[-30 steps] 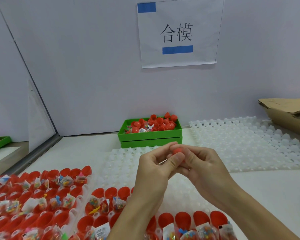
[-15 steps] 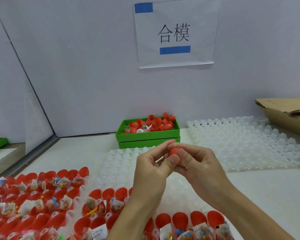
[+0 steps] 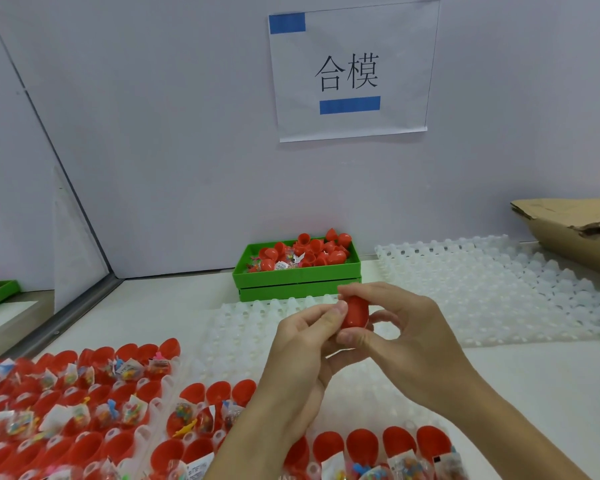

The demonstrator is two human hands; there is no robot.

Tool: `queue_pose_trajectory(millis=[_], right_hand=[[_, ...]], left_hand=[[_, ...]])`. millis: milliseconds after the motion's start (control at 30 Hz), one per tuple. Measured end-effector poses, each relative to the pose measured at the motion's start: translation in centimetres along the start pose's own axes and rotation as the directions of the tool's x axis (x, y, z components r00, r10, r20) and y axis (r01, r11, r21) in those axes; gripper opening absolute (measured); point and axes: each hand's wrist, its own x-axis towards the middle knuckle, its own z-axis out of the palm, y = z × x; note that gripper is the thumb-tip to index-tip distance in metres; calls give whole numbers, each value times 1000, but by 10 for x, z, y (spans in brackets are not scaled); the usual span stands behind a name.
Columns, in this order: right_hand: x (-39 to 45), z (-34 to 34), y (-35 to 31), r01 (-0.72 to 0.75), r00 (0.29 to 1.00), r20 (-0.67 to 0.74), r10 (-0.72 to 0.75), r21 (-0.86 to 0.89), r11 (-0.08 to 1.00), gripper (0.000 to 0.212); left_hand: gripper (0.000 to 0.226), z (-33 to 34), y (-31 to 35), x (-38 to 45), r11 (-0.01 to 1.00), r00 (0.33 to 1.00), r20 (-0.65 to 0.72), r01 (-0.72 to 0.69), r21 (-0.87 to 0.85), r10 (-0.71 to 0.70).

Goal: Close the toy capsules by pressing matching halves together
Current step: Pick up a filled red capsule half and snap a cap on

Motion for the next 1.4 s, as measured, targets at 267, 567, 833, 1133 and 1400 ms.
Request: queue_pose_trajectory(millis=[267, 567, 833, 1133, 1400], right_hand=[[-1, -2, 3, 56, 998, -21, -58, -95, 994, 52], [-1, -2, 2, 106, 994, -16, -110, -139, 985, 63], [0, -1, -7, 114, 987, -98, -124, -109, 988, 43], [-3, 15, -7, -189, 977, -48, 209, 269, 944, 18], [-2, 14, 1, -298, 918, -130, 375, 398, 868, 19]], left_hand=[[33, 1, 1, -2, 997, 997, -2, 73, -37, -73], [24, 2, 0, -2, 997, 998, -50, -39, 61, 42], [39, 5, 4, -6, 940, 992, 110, 99, -327, -66], [30, -3, -6, -2, 470, 754, -51, -353, 809, 655], [31, -3, -6, -2, 439, 800, 133, -450, 778, 585]])
